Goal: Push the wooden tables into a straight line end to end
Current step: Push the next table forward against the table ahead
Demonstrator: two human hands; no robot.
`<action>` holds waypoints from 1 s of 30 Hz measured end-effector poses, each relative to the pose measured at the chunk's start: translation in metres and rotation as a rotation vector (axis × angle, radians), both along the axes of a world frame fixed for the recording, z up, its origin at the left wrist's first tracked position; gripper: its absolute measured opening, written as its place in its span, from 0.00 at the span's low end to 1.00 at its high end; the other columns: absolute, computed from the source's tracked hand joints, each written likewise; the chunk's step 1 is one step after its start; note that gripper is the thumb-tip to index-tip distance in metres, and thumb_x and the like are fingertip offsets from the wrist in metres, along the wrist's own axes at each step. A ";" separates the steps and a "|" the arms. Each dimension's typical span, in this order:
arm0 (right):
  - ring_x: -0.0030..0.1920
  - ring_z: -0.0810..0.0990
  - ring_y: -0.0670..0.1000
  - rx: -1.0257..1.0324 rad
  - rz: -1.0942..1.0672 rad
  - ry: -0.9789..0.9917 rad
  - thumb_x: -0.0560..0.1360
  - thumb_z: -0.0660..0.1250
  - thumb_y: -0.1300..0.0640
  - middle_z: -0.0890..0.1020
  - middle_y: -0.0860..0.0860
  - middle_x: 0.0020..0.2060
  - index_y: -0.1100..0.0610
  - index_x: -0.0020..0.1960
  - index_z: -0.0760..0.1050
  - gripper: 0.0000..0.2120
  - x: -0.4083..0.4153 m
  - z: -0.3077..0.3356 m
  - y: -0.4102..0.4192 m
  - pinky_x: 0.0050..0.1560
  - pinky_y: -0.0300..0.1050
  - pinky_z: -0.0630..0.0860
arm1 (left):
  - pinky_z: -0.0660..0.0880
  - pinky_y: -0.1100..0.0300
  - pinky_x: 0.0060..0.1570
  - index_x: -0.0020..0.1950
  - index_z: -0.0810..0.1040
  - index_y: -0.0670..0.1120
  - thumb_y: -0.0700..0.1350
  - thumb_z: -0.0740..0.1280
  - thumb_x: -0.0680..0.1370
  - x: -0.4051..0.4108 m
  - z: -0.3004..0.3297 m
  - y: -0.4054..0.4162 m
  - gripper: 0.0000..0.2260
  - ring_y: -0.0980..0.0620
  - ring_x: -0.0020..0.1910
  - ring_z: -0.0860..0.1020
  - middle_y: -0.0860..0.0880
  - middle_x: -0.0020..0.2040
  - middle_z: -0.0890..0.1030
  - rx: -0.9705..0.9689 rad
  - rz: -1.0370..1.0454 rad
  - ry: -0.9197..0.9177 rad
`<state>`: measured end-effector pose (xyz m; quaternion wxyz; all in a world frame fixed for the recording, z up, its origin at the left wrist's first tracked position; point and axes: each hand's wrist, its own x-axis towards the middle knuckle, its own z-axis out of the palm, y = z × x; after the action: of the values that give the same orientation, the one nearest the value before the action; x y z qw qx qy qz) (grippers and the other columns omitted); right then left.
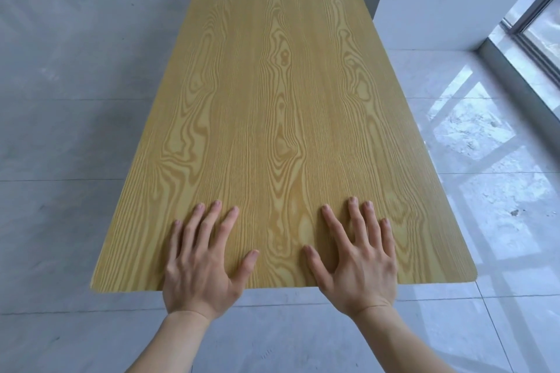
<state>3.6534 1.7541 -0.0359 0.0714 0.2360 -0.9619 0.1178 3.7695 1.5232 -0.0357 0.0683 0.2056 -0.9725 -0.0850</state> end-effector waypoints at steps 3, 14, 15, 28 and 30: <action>0.83 0.60 0.63 -0.001 -0.002 0.006 0.77 0.56 0.28 0.67 0.58 0.81 0.44 0.79 0.70 0.35 -0.018 -0.003 -0.008 0.80 0.69 0.58 | 0.58 0.37 0.79 0.80 0.67 0.55 0.71 0.53 0.78 -0.017 -0.002 -0.009 0.35 0.45 0.82 0.62 0.50 0.80 0.68 0.000 0.006 0.010; 0.82 0.62 0.63 0.004 -0.009 0.009 0.77 0.56 0.27 0.68 0.58 0.81 0.44 0.78 0.72 0.35 -0.059 -0.002 -0.034 0.79 0.69 0.61 | 0.59 0.37 0.79 0.80 0.68 0.55 0.71 0.55 0.77 -0.060 -0.005 -0.035 0.34 0.46 0.82 0.62 0.51 0.80 0.68 -0.018 0.005 0.028; 0.82 0.62 0.63 0.000 -0.009 0.011 0.77 0.56 0.27 0.68 0.58 0.80 0.44 0.78 0.72 0.35 -0.061 -0.003 -0.035 0.79 0.69 0.60 | 0.59 0.37 0.79 0.80 0.67 0.56 0.71 0.55 0.78 -0.061 -0.006 -0.037 0.34 0.46 0.82 0.62 0.51 0.80 0.68 -0.020 0.004 0.029; 0.83 0.59 0.61 0.009 -0.019 -0.042 0.77 0.54 0.27 0.66 0.57 0.82 0.42 0.80 0.69 0.36 -0.059 0.000 -0.036 0.81 0.67 0.56 | 0.57 0.37 0.79 0.81 0.65 0.56 0.71 0.52 0.78 -0.061 -0.004 -0.037 0.35 0.45 0.82 0.60 0.50 0.81 0.67 -0.010 0.006 -0.016; 0.84 0.58 0.60 0.009 -0.019 -0.045 0.78 0.54 0.26 0.65 0.56 0.82 0.42 0.80 0.68 0.36 -0.059 -0.001 -0.035 0.82 0.66 0.54 | 0.57 0.37 0.79 0.81 0.65 0.56 0.71 0.52 0.78 -0.061 -0.004 -0.036 0.35 0.45 0.82 0.60 0.49 0.81 0.67 -0.014 0.005 -0.008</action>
<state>3.5942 1.7188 -0.0368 0.0498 0.2243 -0.9661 0.1179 3.7084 1.4867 -0.0400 0.0660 0.2081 -0.9728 -0.0773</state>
